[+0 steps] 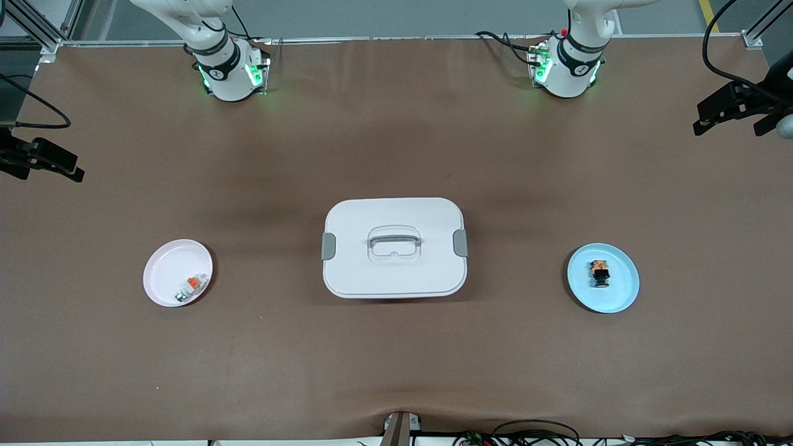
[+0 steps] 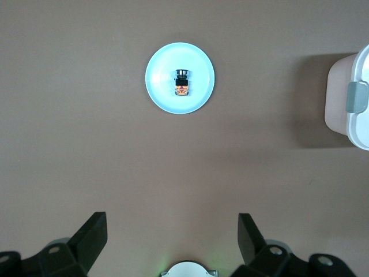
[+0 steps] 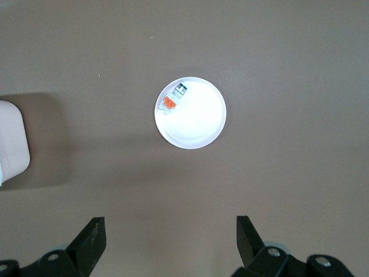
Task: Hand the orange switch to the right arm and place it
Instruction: 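Move the left gripper toward the orange switch on the blue plate, then lower the left gripper around the orange push-button switch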
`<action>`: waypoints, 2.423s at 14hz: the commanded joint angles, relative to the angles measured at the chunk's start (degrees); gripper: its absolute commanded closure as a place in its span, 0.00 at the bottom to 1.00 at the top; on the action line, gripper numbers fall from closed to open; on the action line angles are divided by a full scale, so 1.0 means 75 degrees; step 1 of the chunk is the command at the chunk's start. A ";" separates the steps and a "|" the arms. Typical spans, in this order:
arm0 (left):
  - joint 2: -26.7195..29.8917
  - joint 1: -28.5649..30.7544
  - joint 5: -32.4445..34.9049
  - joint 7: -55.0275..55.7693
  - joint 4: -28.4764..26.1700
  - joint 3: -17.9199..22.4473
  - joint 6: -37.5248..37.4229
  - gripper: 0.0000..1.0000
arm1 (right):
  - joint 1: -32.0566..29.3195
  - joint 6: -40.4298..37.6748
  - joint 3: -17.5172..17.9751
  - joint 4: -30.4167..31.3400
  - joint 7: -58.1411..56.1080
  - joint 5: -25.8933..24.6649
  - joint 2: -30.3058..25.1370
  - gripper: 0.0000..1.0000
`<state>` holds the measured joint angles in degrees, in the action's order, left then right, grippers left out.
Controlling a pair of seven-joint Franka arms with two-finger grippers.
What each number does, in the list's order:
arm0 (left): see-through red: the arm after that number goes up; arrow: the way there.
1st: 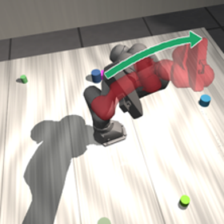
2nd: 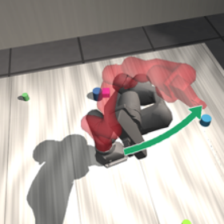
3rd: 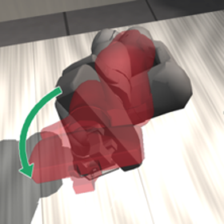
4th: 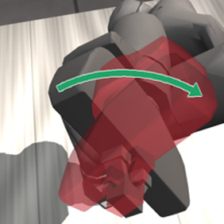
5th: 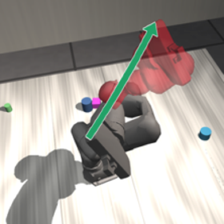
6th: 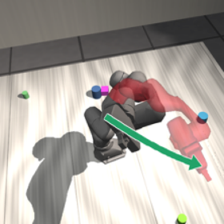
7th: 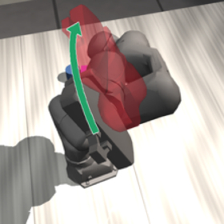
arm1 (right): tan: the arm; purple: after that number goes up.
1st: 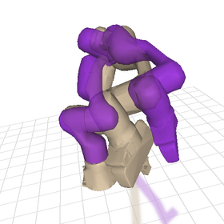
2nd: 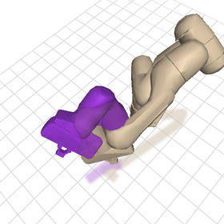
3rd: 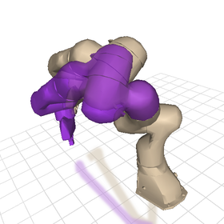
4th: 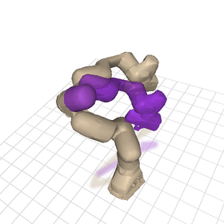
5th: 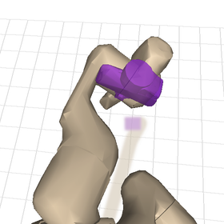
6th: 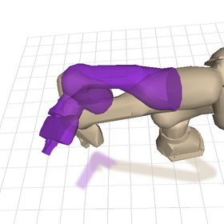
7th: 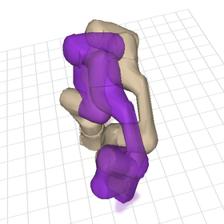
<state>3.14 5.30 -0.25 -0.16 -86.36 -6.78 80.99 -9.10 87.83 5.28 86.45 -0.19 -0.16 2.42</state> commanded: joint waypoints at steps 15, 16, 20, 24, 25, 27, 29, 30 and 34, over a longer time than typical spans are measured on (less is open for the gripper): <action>-0.0583 0.0372 0.0022 0.0266 -0.0542 0.0061 0.0485 0.00 | 0.0030 -0.0073 -0.0024 0.0016 0.0085 -0.0131 -0.0089 0.00; -0.0583 0.0395 0.0022 0.0511 -0.0741 0.0061 0.0695 0.00 | 0.0019 -0.0073 -0.0024 0.0016 0.0085 -0.0131 -0.0089 0.00; -0.0525 0.0442 0.0021 0.2336 -0.1749 0.0061 0.1843 0.00 | 0.0019 -0.0073 -0.0024 0.0016 0.0085 -0.0131 -0.0100 0.00; -0.0910 0.0430 0.0022 0.4597 -0.2510 0.0037 0.3434 0.00 | 0.0019 -0.0073 -0.0036 0.0016 0.0096 -0.0119 -0.0089 0.00; -0.1132 0.0442 0.0022 0.5218 -0.2687 0.0049 0.3997 0.00 | 0.0019 -0.0073 -0.0036 0.0016 0.0085 -0.0119 -0.0089 0.00; -0.1810 0.0442 0.0022 0.6390 -0.2712 0.0049 0.4830 0.00 | 0.0019 -0.0073 -0.0036 0.0028 0.0085 -0.0119 -0.0089 0.00; -0.2350 0.0407 0.0033 0.7574 -0.2735 0.0049 0.5534 0.00 | 0.0019 -0.0073 -0.0036 0.0028 0.0085 -0.0119 -0.0089 0.00; -0.2608 0.0360 0.0033 0.8346 -0.2712 0.0049 0.5793 0.00 | 0.0019 -0.0073 -0.0036 0.0028 0.0085 -0.0119 -0.0089 0.00; -0.3546 0.0301 0.0033 1.0236 -0.2630 0.0049 0.6602 0.00 | 0.0007 -0.0062 -0.0036 0.0028 0.0085 -0.0119 -0.0089 0.00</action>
<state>-20.89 7.83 -0.25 70.59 -107.37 -6.40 128.47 -9.12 87.76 5.03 86.48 -0.19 -0.16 2.42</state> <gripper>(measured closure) 0.000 0.000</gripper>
